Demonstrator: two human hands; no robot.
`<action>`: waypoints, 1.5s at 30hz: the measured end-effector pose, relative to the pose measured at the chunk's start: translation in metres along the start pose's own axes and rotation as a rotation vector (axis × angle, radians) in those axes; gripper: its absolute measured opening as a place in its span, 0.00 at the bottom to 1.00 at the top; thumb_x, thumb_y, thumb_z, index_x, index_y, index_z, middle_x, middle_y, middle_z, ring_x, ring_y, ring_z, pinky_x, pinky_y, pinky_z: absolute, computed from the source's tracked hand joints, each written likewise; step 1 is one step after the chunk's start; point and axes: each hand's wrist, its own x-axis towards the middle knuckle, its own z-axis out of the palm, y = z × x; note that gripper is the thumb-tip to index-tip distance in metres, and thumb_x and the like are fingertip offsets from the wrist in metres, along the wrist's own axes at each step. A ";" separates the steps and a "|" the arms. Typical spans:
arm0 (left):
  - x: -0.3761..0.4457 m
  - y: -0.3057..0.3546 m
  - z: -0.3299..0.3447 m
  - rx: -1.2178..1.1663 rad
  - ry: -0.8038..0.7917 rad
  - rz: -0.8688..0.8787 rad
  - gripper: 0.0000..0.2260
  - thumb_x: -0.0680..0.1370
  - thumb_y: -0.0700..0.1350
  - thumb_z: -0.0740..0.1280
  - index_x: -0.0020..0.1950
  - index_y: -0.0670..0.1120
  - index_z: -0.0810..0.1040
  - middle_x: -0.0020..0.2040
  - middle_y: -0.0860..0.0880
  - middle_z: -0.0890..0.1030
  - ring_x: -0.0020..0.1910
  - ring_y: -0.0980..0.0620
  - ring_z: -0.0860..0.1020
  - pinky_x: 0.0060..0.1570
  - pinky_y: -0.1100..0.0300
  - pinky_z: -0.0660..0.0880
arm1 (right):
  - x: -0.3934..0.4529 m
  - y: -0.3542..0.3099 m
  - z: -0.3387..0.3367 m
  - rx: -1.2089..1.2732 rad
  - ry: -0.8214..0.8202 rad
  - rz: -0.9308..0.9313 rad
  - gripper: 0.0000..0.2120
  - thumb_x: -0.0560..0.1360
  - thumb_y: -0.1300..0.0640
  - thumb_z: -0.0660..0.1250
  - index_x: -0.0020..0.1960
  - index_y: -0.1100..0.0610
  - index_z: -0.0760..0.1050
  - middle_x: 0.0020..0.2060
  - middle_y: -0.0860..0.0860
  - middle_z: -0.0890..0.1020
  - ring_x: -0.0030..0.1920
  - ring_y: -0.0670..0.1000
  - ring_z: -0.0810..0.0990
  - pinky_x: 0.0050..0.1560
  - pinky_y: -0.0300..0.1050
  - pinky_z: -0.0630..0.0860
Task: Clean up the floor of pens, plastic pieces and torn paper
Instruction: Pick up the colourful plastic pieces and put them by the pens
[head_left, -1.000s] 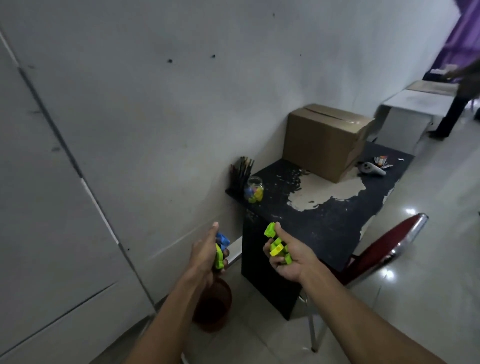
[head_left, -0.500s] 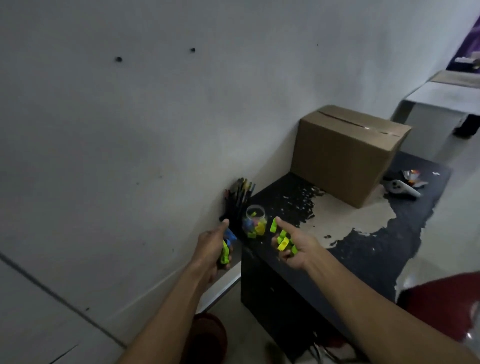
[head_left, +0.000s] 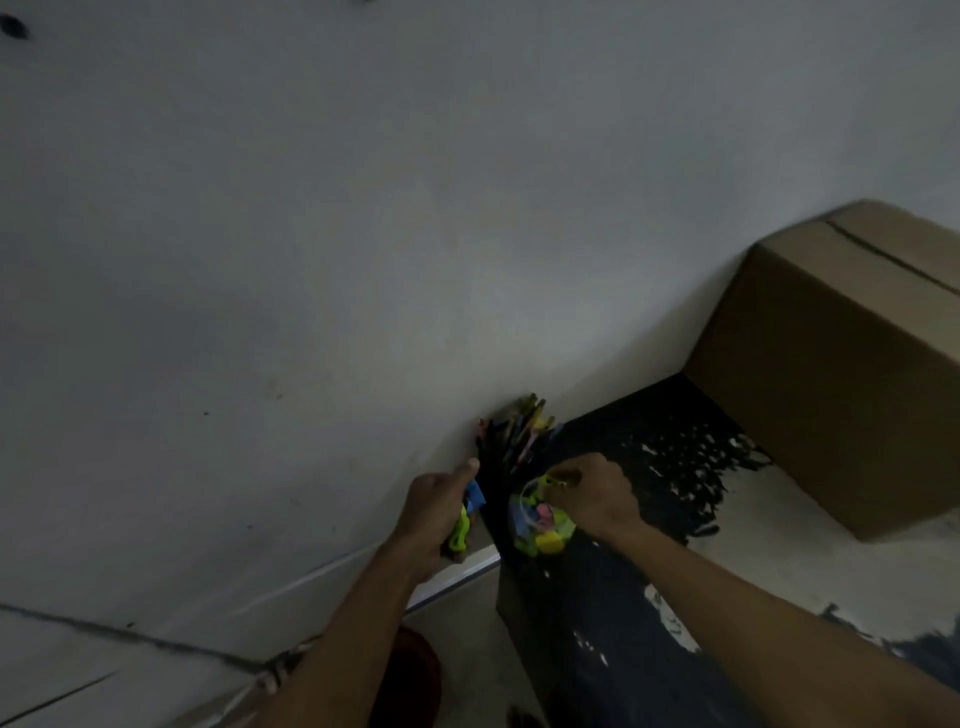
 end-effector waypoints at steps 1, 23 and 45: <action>0.001 -0.001 0.000 -0.001 0.003 -0.004 0.15 0.78 0.54 0.66 0.46 0.41 0.75 0.31 0.41 0.72 0.18 0.52 0.69 0.22 0.66 0.65 | 0.004 0.001 0.000 -0.045 -0.026 -0.028 0.16 0.68 0.46 0.73 0.55 0.46 0.82 0.49 0.47 0.84 0.47 0.49 0.83 0.50 0.44 0.81; 0.054 -0.019 0.021 0.099 -0.015 0.063 0.21 0.76 0.54 0.69 0.35 0.37 0.77 0.30 0.39 0.71 0.29 0.45 0.72 0.31 0.56 0.69 | 0.033 0.001 0.010 0.100 -0.037 -0.248 0.08 0.62 0.61 0.80 0.37 0.58 0.83 0.35 0.48 0.82 0.35 0.43 0.79 0.34 0.27 0.70; 0.058 -0.029 0.022 0.093 0.044 0.074 0.17 0.76 0.54 0.69 0.39 0.40 0.75 0.33 0.39 0.72 0.30 0.45 0.73 0.30 0.57 0.70 | 0.026 0.020 0.035 0.125 0.208 -0.545 0.04 0.67 0.66 0.76 0.40 0.61 0.82 0.38 0.52 0.80 0.36 0.45 0.77 0.38 0.36 0.75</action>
